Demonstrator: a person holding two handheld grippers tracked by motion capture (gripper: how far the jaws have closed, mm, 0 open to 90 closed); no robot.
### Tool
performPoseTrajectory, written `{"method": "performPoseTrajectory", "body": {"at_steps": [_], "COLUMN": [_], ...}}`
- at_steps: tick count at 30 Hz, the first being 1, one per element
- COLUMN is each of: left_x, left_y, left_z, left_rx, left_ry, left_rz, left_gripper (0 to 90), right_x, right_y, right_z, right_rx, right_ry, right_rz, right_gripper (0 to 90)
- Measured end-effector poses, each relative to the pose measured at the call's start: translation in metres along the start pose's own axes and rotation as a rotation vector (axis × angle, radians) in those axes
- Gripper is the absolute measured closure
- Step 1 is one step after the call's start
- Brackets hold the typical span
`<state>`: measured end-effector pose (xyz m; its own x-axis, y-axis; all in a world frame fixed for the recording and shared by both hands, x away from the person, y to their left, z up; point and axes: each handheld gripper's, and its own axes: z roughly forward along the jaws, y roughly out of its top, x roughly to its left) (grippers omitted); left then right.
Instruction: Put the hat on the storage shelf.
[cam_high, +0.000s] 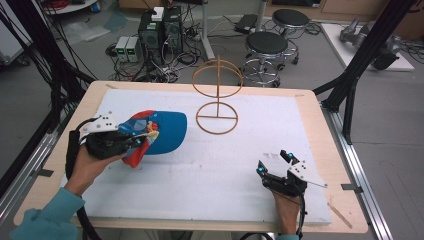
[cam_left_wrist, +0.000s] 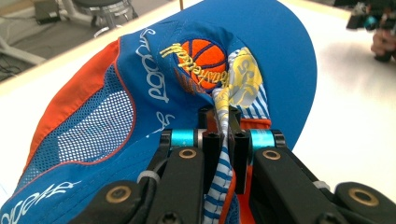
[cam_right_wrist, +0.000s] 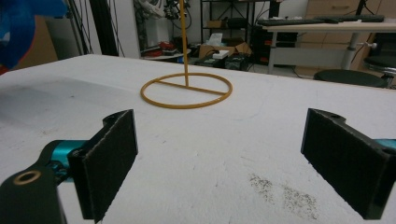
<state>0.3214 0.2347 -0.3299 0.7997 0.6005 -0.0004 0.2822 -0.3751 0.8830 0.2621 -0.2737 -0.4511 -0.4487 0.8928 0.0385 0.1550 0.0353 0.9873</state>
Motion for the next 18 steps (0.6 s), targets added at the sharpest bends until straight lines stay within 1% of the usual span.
{"method": "performPoseTrajectory", "body": {"at_steps": [7, 8, 9, 10, 11, 12, 18], "left_x": [0.007, 0.007, 0.008, 0.009, 0.010, 0.011, 0.017], "left_y": [0.032, 0.036, 0.039, 0.042, 0.045, 0.048, 0.067], "left_z": [0.011, 0.013, 0.014, 0.016, 0.018, 0.020, 0.033], "left_rx": [-0.045, -0.054, -0.067, -0.074, -0.080, -0.084, -0.096], "left_ry": [0.020, 0.022, 0.022, 0.023, 0.022, 0.023, 0.031], "left_rz": [0.008, 0.011, 0.006, 0.008, 0.009, 0.005, 0.004], "left_gripper": [87.7, 87.7, 87.7, 87.7, 87.7, 87.7, 87.7], "right_x": [0.000, -0.001, 0.000, -0.001, -0.001, 0.000, -0.001], "right_y": [0.000, 0.000, 0.000, 0.000, 0.000, 0.000, 0.000], "right_z": [-0.001, 0.000, -0.001, 0.000, 0.000, -0.001, -0.001], "right_rx": [0.000, -0.004, 0.001, -0.004, -0.004, 0.001, -0.005], "right_ry": [0.002, 0.001, 0.003, 0.001, 0.002, 0.004, 0.004], "right_rz": [0.009, 0.001, 0.010, 0.000, 0.002, 0.009, 0.006], "right_gripper": [9.8, 9.8, 9.8, 9.8, 9.8, 9.8, 9.8]}}
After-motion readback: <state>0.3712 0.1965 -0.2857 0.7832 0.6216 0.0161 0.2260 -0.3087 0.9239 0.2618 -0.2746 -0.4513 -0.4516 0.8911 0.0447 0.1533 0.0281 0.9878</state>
